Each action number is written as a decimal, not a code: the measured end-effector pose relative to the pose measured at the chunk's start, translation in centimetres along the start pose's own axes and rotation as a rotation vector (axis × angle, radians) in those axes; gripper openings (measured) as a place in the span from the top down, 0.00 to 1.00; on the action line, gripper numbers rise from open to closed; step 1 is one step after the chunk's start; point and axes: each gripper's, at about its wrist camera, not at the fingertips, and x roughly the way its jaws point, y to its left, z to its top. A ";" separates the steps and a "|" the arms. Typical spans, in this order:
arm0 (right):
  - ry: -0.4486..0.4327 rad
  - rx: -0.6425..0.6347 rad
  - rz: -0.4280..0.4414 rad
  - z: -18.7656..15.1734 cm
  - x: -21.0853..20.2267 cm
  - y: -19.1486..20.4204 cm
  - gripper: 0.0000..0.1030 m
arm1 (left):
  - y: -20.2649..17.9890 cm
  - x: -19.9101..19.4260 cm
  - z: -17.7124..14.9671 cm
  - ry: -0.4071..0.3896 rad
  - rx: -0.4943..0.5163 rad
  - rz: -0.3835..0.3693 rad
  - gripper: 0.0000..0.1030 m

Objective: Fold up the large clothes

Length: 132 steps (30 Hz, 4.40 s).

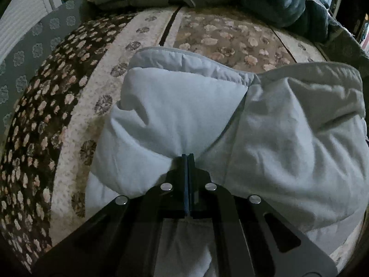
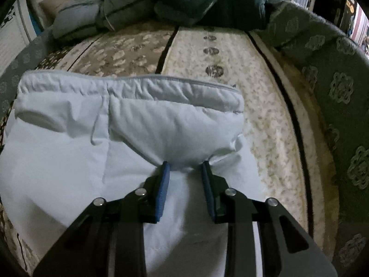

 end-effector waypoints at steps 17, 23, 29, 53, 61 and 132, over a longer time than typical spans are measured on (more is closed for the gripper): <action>0.012 -0.034 -0.050 -0.4 2.5 0.9 0.71 | -0.1 3.0 0.6 0.047 -0.008 -0.040 0.97; 0.042 -0.002 -0.030 0.1 3.6 0.4 0.71 | 1.5 3.3 0.3 0.068 -0.049 -0.101 0.97; 0.098 0.007 -0.028 0.7 4.5 0.3 0.71 | 0.4 3.8 0.9 0.097 0.008 -0.038 0.97; -0.269 0.067 0.151 -11.5 -15.8 -4.9 0.07 | 1.1 -14.6 -10.2 -0.283 -0.001 -0.047 0.03; -0.217 0.148 0.090 -13.8 -13.2 -6.7 0.07 | 5.9 -13.0 -12.9 -0.247 -0.050 -0.031 0.03; -0.056 0.125 0.341 -13.9 -0.9 -6.0 0.01 | 7.6 -1.8 -11.0 -0.149 0.005 -0.154 0.03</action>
